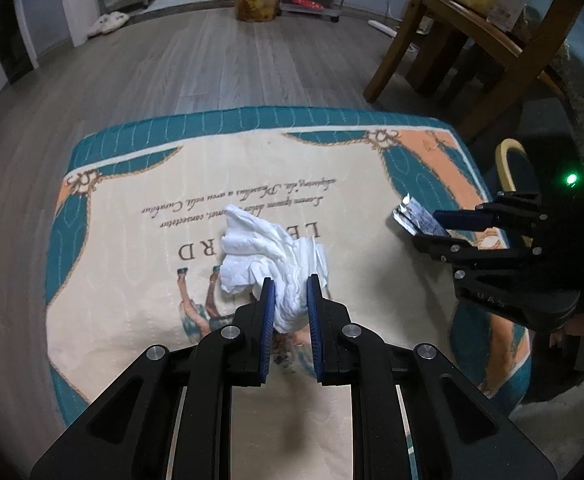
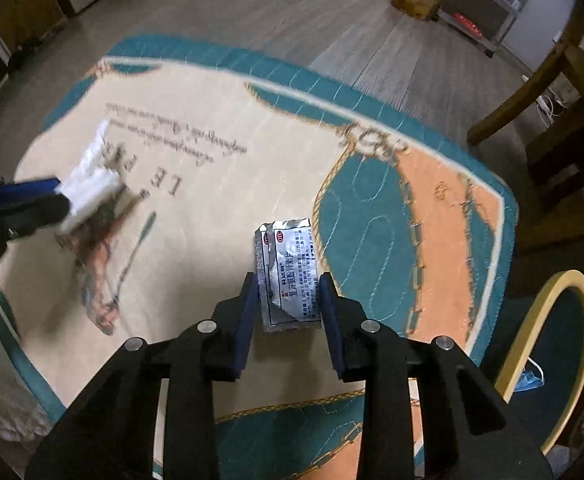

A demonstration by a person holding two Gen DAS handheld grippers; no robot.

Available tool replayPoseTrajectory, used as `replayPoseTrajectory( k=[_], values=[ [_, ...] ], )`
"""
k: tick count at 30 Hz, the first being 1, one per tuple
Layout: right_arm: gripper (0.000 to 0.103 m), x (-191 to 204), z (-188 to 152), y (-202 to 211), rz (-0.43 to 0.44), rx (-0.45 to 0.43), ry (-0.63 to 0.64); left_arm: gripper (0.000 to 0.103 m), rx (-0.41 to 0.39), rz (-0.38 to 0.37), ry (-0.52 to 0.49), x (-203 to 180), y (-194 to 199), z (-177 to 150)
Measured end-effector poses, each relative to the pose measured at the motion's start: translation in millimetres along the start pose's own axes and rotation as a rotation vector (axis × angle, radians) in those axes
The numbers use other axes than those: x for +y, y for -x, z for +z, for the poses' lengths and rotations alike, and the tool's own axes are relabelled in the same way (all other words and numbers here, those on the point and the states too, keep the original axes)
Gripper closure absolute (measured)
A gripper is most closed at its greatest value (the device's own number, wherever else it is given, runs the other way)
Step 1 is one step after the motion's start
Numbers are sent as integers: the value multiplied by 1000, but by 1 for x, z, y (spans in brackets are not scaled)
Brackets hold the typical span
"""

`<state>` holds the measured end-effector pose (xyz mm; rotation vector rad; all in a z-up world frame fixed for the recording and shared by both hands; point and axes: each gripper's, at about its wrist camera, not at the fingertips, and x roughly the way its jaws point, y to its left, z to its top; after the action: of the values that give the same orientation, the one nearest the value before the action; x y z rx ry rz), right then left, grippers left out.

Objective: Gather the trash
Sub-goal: 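Grasp the white glove with the left gripper while the right grasps the silver foil packet, then carry the glove and foil packet over the bin and open both grippers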

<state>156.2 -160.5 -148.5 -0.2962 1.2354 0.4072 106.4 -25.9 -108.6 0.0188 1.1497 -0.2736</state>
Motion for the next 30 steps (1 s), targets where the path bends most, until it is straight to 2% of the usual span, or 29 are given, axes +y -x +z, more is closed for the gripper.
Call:
replayPoseTrajectory(
  k=[6, 9, 11, 14, 16, 20, 25, 30],
  values=[
    [72, -27, -9, 33, -1, -75, -104, 86, -21, 7, -40, -16, 4, 7],
    [72, -46, -16, 49, 7, -108, -165, 86, -52, -24, -48, -33, 9, 12],
    [72, -59, -20, 60, -13, -122, -202, 86, -55, -51, -64, -50, 7, 16],
    [72, -87, -28, 78, 2, -161, -277, 86, -61, -84, -102, -77, 5, 19],
    [72, -109, -39, 86, 14, -177, -334, 86, -63, -105, -130, -95, 3, 22],
    [72, -159, -65, 89, -34, -159, -450, 86, -58, -148, -182, -133, -9, 28],
    [72, -226, -115, 92, -62, -130, -670, 86, -43, -232, -233, -183, -27, 36],
    [72, -266, -152, 98, -87, -131, -805, 86, -39, -290, -340, -242, -43, 35]
  ],
)
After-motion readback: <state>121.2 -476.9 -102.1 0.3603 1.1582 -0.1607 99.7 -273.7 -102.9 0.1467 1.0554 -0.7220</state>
